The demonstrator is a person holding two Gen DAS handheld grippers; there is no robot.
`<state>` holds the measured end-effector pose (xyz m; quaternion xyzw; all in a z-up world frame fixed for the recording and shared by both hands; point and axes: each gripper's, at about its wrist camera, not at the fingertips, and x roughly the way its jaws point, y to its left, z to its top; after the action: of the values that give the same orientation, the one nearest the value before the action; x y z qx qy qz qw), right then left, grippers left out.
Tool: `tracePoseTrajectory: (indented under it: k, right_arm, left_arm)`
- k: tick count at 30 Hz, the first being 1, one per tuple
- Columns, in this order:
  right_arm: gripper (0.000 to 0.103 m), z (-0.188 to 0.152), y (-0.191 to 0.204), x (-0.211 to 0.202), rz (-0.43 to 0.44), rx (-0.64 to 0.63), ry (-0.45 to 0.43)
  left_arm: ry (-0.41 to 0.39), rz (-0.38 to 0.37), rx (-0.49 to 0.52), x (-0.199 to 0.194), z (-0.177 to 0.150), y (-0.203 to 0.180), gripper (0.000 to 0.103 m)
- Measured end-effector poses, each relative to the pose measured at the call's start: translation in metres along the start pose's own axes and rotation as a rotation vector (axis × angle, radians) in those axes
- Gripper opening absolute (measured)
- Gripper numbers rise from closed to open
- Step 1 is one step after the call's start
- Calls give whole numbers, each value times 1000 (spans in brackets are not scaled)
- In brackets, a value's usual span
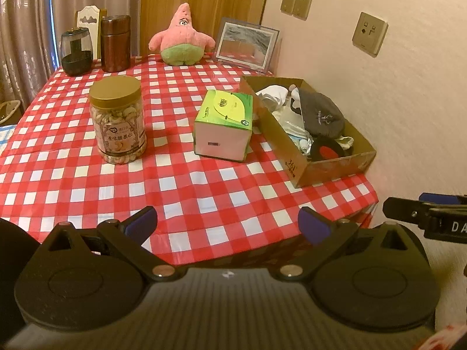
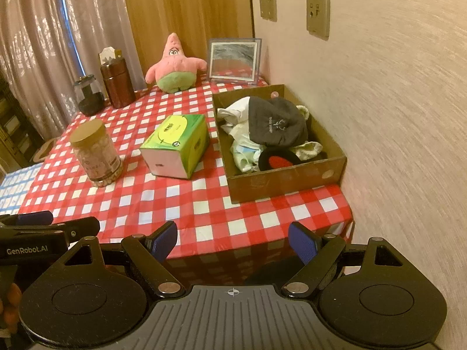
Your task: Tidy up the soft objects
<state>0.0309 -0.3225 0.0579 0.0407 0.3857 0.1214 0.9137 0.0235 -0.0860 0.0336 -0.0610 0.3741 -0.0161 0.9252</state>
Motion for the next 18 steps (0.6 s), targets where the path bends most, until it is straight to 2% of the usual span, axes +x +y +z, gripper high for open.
tracePoseTrajectory:
  k: [18]
  right_arm:
    - [83,-2,-1,3,-6,4,10]
  left_arm:
    - [-10,-4,5,-1,0,-3,102]
